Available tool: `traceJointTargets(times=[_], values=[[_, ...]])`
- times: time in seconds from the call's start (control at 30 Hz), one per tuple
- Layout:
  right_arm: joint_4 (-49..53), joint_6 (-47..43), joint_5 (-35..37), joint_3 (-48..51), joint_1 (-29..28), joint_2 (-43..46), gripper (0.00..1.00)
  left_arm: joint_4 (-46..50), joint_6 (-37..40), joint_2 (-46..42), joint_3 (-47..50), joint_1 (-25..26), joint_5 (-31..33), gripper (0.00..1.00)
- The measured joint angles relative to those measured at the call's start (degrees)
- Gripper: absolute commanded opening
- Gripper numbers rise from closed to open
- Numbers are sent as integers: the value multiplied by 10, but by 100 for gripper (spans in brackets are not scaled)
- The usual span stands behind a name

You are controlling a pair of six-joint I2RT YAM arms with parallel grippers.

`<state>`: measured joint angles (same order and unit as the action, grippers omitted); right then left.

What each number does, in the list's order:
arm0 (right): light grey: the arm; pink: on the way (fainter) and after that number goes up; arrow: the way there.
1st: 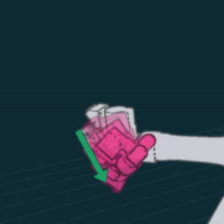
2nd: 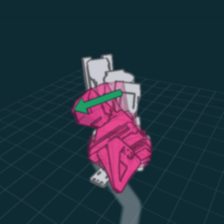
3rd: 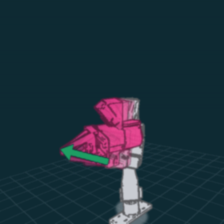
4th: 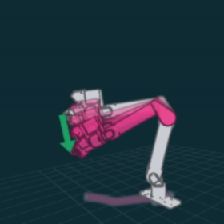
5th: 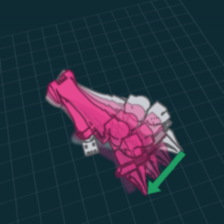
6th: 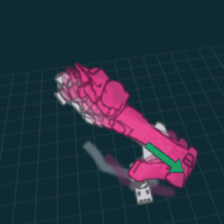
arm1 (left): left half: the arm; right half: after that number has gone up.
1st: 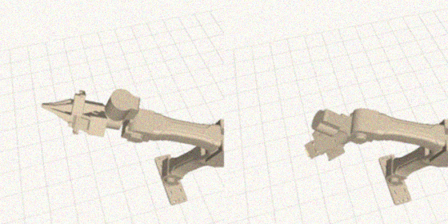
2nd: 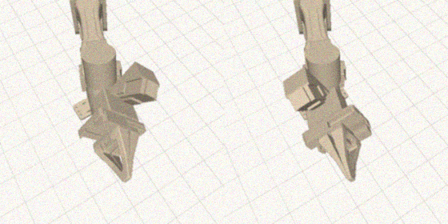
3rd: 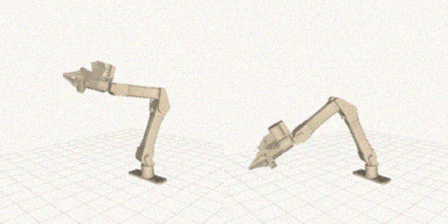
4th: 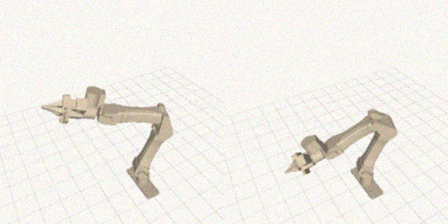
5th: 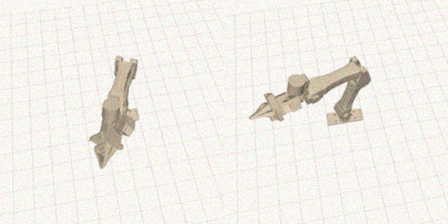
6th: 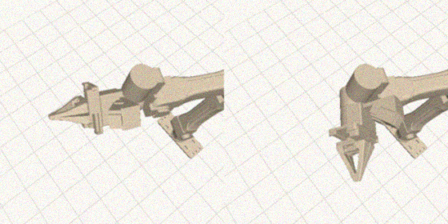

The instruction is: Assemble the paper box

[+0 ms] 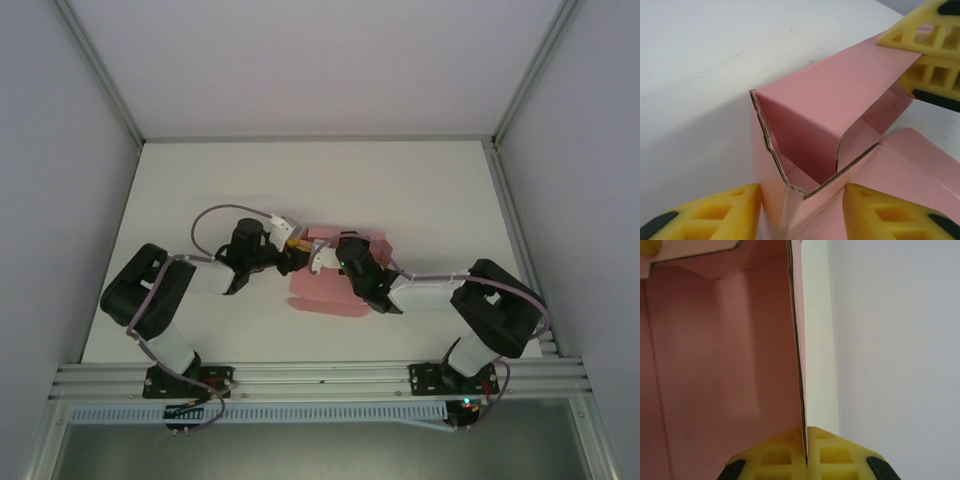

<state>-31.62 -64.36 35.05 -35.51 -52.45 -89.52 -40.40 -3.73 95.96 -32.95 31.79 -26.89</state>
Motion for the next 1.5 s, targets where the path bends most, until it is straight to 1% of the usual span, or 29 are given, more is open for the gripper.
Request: traceJointTargets(times=[0.17, 0.3, 0.37, 0.43, 0.63, 0.73, 0.8, 0.83, 0.9, 0.97, 1.0, 1.03, 1.1, 1.13, 1.2, 1.23, 1.33, 1.4, 1.43, 1.5], values=[[6, 17, 22, 0, -7, 0, 0, -16, -13, 5, 2, 14, 30, 45], [-1, 20, 40, 2, -12, -2, 0, -35, -27, -6, 29, 15, 26, 56], [-20, 18, 53, 6, -14, -8, 0, -35, -31, -14, 43, 15, 16, 56], [-38, 14, 62, 7, -15, -20, 0, -35, -32, -15, 46, 15, 7, 49], [-47, 18, 67, 7, -17, -29, 0, -39, -37, -14, 45, 6, -14, 48], [-44, 24, 63, 10, -17, -20, 0, -54, -41, -14, 45, -3, -32, 42], [-33, 32, 54, 12, -17, -10, 0, -52, -43, -12, 41, -5, -33, 42], [-24, 36, 48, 12, -17, -4, 0, -49, -43, -7, 35, -5, -33, 46], [-7, 47, 37, 12, -17, 6, 0, -48, -43, 6, 21, -5, -31, 46], [9, 56, 29, 10, -17, 13, 0, -45, -43, 18, 10, -4, -31, 41], [18, 60, 27, 8, -17, 15, 0, -45, -43, 22, 7, -4, -29, 40], [28, 64, 26, 4, -16, 15, 0, -43, -43, 26, 5, -3, -23, 35], [40, 67, 20, -1, -16, 15, 0, -41, -44, 29, 3, -2, -12, 30], [46, 70, 20, -4, -16, 15, 0, -41, -42, 30, 1, 0, -2, 28], [56, 77, 21, -8, -15, 15, 0, -39, -40, 30, -3, 10, 26, 30], [61, 81, 23, -10, -14, 15, 0, -37, -38, 30, -5, 19, 49, 27], [77, 92, 29, -15, -14, 15, 0, -30, -31, 33, -14, 54, 139, 13], [85, 98, 37, -16, -13, 13, 0, -24, -31, 42, -25, 76, 195, 10], [87, 103, 40, -16, -12, 12, 0, -24, -33, 48, -34, 85, 225, 2], [91, 115, 40, -21, -12, 10, 0, -25, -38, 59, -45, 98, 275, 0]])
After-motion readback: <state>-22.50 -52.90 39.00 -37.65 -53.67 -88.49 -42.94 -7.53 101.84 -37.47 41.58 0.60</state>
